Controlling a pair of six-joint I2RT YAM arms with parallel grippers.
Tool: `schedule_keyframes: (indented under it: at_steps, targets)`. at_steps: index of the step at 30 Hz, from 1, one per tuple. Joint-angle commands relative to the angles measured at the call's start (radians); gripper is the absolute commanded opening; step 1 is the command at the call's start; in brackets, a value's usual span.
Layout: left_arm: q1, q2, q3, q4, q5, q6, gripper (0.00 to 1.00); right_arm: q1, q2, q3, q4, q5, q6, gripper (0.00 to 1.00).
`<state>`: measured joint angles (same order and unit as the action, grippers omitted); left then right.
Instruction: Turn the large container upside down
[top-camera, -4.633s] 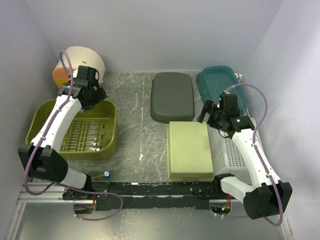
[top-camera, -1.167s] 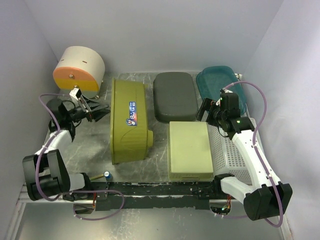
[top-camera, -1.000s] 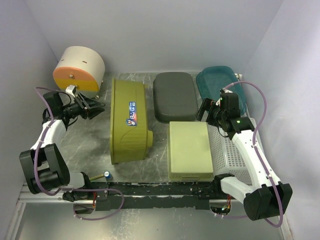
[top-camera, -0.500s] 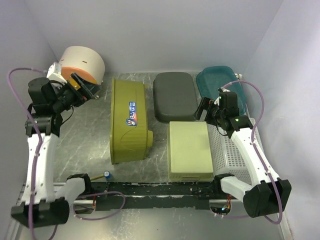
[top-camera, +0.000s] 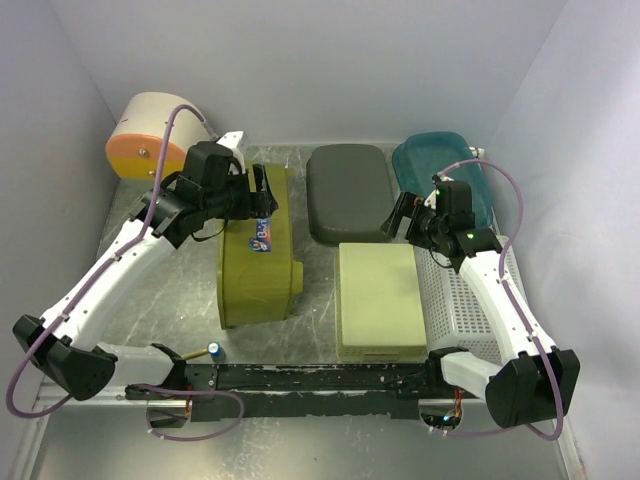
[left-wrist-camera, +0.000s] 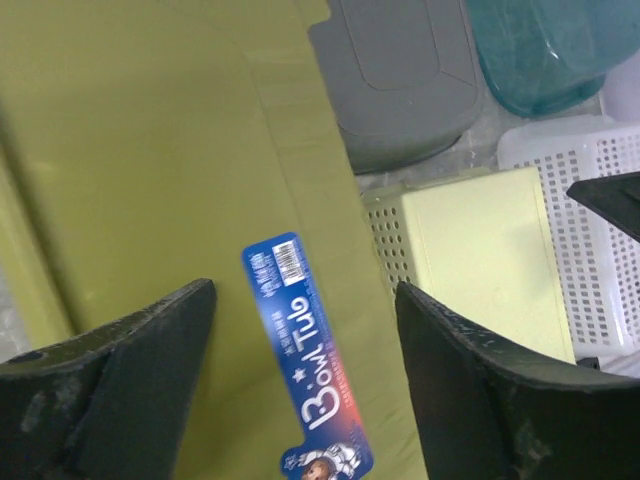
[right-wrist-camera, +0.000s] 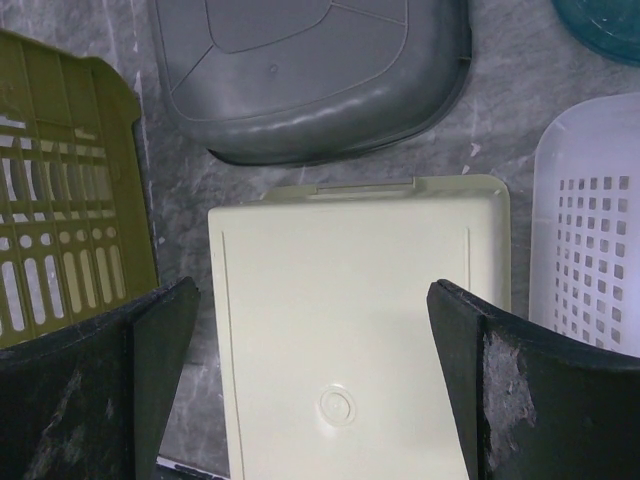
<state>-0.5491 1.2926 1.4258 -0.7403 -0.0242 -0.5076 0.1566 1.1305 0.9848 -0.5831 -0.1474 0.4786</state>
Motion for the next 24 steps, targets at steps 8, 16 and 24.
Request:
schedule_keyframes:
  at_steps: [8,16,24]
  targets:
    - [-0.037,-0.077,0.031,-0.101,-0.185,0.007,0.77,0.000,-0.006,0.002,0.003,0.000,-0.003,1.00]
    - [-0.037,-0.171,0.055,-0.129,-0.304,0.001,0.93,0.001,0.013,-0.007,0.027,-0.023,0.002,1.00]
    - [-0.035,-0.029,0.031,-0.240,-0.250,0.018,0.83,0.001,0.006,-0.010,0.024,-0.018,-0.006,1.00]
